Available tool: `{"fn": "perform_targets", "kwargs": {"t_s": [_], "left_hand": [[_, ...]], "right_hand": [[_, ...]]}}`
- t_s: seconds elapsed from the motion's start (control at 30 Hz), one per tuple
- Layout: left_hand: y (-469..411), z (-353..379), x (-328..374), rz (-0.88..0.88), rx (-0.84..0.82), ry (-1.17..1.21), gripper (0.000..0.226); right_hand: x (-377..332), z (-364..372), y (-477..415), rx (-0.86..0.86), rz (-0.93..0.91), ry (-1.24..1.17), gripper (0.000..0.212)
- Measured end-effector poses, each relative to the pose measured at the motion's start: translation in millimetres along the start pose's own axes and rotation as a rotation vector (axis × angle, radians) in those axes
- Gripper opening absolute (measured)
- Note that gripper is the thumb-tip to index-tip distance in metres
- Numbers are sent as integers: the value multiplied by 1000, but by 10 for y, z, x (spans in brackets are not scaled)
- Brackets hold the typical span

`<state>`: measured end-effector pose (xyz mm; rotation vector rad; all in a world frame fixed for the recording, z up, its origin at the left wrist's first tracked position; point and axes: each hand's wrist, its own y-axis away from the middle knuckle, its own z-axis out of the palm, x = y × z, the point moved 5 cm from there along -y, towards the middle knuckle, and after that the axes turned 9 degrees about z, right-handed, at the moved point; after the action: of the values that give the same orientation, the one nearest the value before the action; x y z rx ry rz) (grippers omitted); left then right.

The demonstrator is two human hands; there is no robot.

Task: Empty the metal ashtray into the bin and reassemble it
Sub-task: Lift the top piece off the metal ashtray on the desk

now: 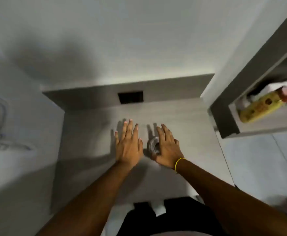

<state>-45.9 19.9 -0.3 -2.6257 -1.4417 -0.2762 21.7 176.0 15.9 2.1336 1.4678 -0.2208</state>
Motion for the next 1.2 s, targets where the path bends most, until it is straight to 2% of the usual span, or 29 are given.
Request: {"fn": "perform_targets", "kwargs": {"t_s": [0.1, 0.2, 0.33, 0.63, 1.2], "left_hand": [[352, 521, -49, -19, -27, 49, 66], [694, 972, -103, -37, -131, 103, 68], [810, 1259, -135, -22, -122, 45, 68], [847, 1337, -137, -31, -73, 24, 70], [861, 1401, -185, -16, -31, 24, 75]], "right_hand": [[189, 350, -36, -20, 53, 32, 125], [253, 554, -10, -24, 49, 87, 124], [282, 579, -141, -49, 16, 168, 115], [207, 515, -373, -176, -141, 396, 114], [84, 509, -359, -205, -213, 330, 107]]}}
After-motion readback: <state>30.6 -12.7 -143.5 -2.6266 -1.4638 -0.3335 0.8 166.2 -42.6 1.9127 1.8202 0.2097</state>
